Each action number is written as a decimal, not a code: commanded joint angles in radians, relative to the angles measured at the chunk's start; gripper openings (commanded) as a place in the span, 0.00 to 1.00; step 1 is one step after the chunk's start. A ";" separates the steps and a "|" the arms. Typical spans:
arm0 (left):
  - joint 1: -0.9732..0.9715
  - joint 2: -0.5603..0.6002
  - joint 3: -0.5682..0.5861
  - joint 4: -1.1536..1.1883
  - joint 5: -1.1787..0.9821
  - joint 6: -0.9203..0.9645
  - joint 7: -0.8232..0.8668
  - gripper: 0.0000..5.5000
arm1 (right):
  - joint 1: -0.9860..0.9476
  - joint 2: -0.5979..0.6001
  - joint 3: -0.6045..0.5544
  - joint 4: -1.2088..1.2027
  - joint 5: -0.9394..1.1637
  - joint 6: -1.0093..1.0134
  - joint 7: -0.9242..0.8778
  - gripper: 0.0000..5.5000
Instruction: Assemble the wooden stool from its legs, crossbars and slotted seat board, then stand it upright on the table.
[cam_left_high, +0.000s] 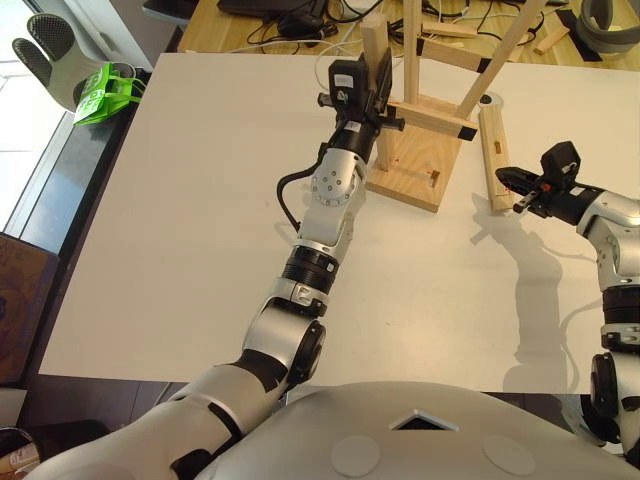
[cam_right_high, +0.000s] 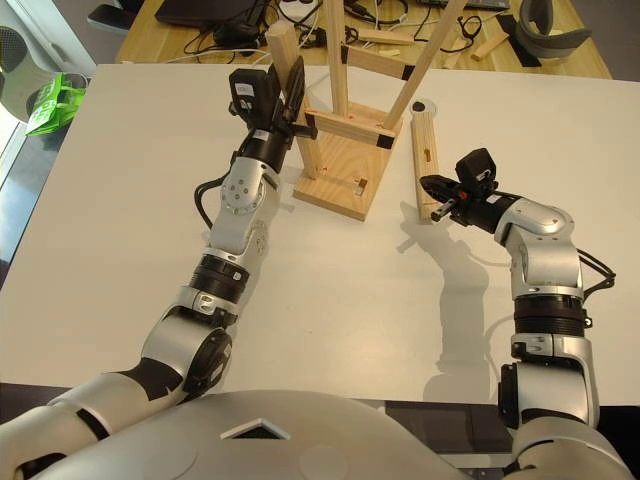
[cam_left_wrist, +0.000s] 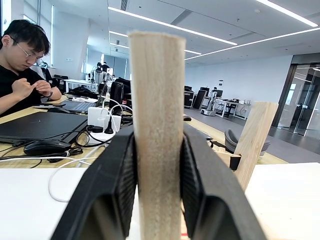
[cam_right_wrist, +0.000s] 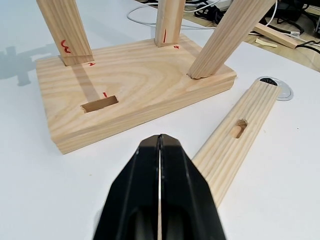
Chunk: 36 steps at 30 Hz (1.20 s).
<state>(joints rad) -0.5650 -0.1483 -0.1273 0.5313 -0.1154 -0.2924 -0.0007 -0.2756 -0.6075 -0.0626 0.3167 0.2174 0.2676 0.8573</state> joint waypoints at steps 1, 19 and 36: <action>0.001 0.012 -0.017 0.036 0.073 -0.083 -0.018 0.19 | 0.000 -0.013 -0.003 -0.008 -0.004 0.007 -0.002 0.00; -0.002 -0.001 0.022 0.054 0.098 -0.137 -0.016 0.42 | 0.021 -0.003 0.006 -0.013 -0.004 0.003 0.001 0.00; 0.105 0.022 -0.048 -0.202 0.150 -0.118 -0.111 0.54 | -0.010 0.010 -0.034 -0.012 0.024 0.057 -0.043 0.00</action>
<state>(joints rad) -0.4756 -0.1259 -0.1412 0.3616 0.0263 -0.4112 -0.0792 -0.2756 -0.5966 -0.0869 0.3100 0.2318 0.3137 0.8176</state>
